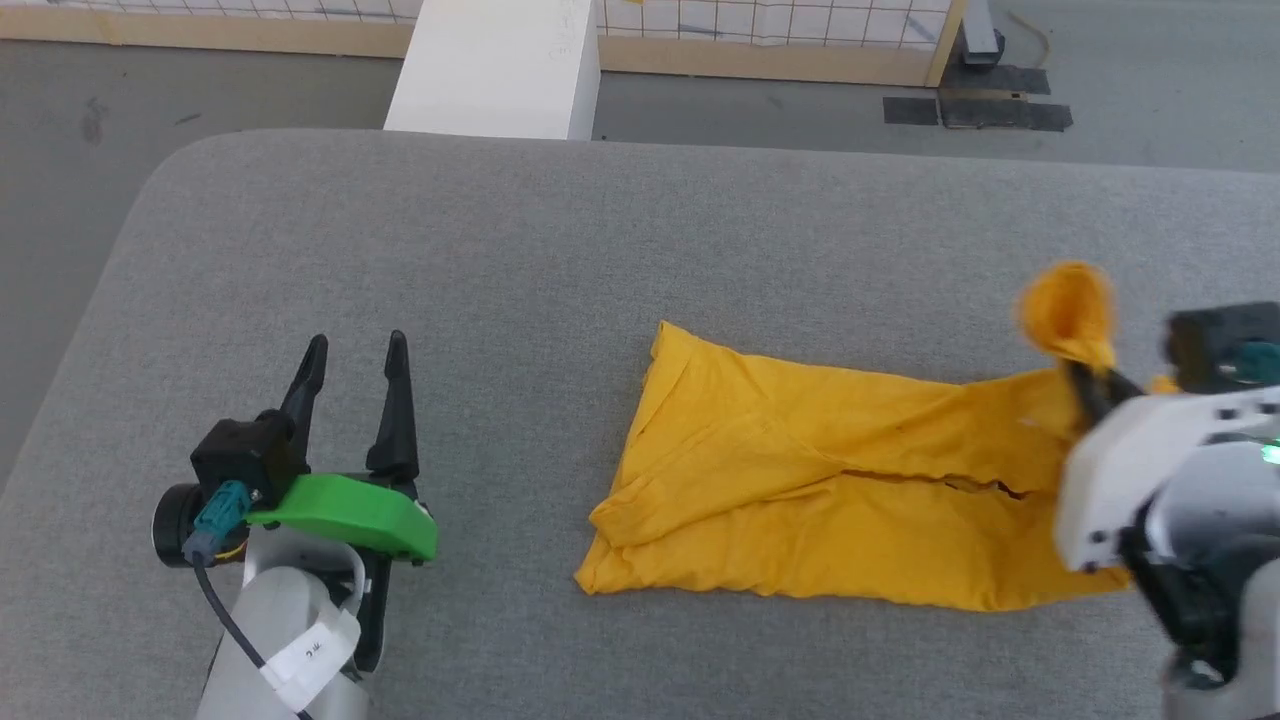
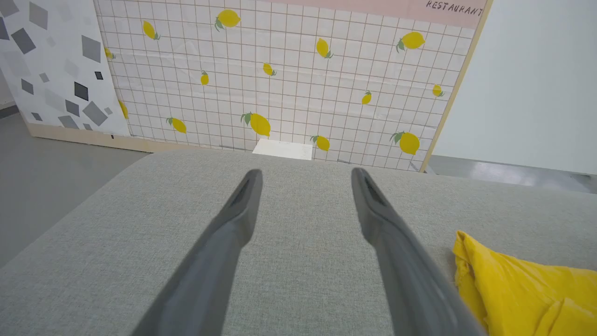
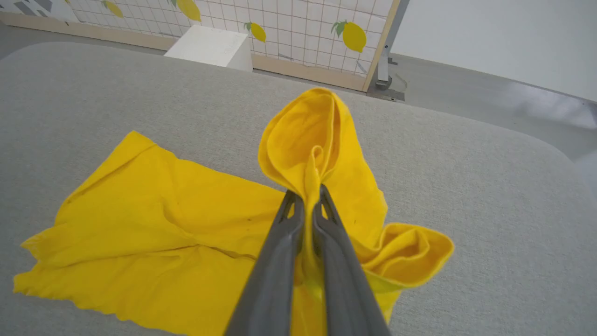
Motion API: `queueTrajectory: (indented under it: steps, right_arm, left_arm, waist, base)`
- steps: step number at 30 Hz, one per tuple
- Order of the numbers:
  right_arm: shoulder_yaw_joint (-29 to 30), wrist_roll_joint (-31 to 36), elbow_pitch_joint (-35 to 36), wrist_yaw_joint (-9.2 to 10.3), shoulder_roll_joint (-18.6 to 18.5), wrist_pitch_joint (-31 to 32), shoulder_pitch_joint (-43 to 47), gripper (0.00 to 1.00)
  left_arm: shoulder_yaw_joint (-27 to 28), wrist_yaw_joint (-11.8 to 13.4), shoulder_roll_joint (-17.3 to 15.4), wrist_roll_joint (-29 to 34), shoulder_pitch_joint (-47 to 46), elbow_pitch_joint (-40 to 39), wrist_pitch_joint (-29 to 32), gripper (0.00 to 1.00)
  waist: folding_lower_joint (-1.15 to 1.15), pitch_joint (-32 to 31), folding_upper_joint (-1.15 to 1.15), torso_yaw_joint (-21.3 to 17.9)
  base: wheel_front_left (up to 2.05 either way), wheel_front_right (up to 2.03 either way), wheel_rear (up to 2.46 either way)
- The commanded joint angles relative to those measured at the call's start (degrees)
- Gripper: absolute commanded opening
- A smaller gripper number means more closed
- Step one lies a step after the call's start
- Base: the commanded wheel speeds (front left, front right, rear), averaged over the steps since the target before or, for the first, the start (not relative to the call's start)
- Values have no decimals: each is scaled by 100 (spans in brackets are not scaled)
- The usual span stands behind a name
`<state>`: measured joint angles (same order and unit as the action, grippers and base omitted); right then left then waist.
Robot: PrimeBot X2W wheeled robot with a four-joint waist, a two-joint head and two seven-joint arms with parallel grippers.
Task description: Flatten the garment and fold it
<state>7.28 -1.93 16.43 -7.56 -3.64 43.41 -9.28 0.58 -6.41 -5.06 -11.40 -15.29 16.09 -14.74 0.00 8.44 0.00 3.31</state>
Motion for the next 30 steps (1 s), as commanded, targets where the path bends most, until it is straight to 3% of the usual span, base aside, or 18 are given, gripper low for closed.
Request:
queueTrajectory:
  steps: [1, 4, 8, 15, 25, 26, 27, 28, 30]
  right_arm:
    - [-341, -68, 211, 8, 22, 136, 14, 0]
    - [-1076, -166, 374, 8, 38, 251, -175, 0]
    - [-1873, -248, -89, 8, 63, 69, -595, 0]
    - [-2864, -770, -1773, 8, 74, -634, -1427, 0]
    - [-3655, -1393, -4021, 8, 76, -1250, -2355, 0]
    - [-3716, -1457, -4152, 8, 76, -1239, -2402, 27]
    - [-3810, -1546, -4281, 8, 76, -1218, -2456, 76]
    - [-3856, -1659, -4351, 8, 76, -1215, -2481, 100]
    - [-4009, -1858, -4427, 8, 76, -1234, -2539, 100]
  left_arm:
    - [-3, -23, 37, 91, 3, 18, -26, 100]
    - [-21, -35, 49, 97, -48, 45, -26, 100]
    - [-67, -50, 74, 96, -151, 53, -26, 100]
    - [-108, -72, 109, 70, -308, 46, -26, 100]
    - [-162, -91, 151, 36, -486, 114, -26, 100]
    - [-162, -92, 154, 33, -491, 123, -26, 100]
    - [-166, -93, 158, 29, -496, 138, -26, 100]
    - [-171, -94, 161, 27, -499, 150, -26, 100]
    - [-168, -96, 166, 25, -503, 169, -26, 100]
  waist:
    - [0, 19, 0, 20]
    - [0, 57, 0, 55]
    - [0, 170, 0, 149]
    - [0, 431, 0, 345]
    - [0, 751, 0, 586]
    - [0, 761, 0, 591]
    - [0, 772, 0, 598]
    - [0, 774, 0, 602]
    - [0, 766, 0, 592]
  base:
    - [0, 0, 0]
    - [0, 0, 0]
    - [0, 0, 0]
    - [0, 0, 0]
    - [0, 0, 0]
    - [0, 0, 0]
    - [0, 0, 0]
    - [0, 0, 0]
    - [0, 0, 0]
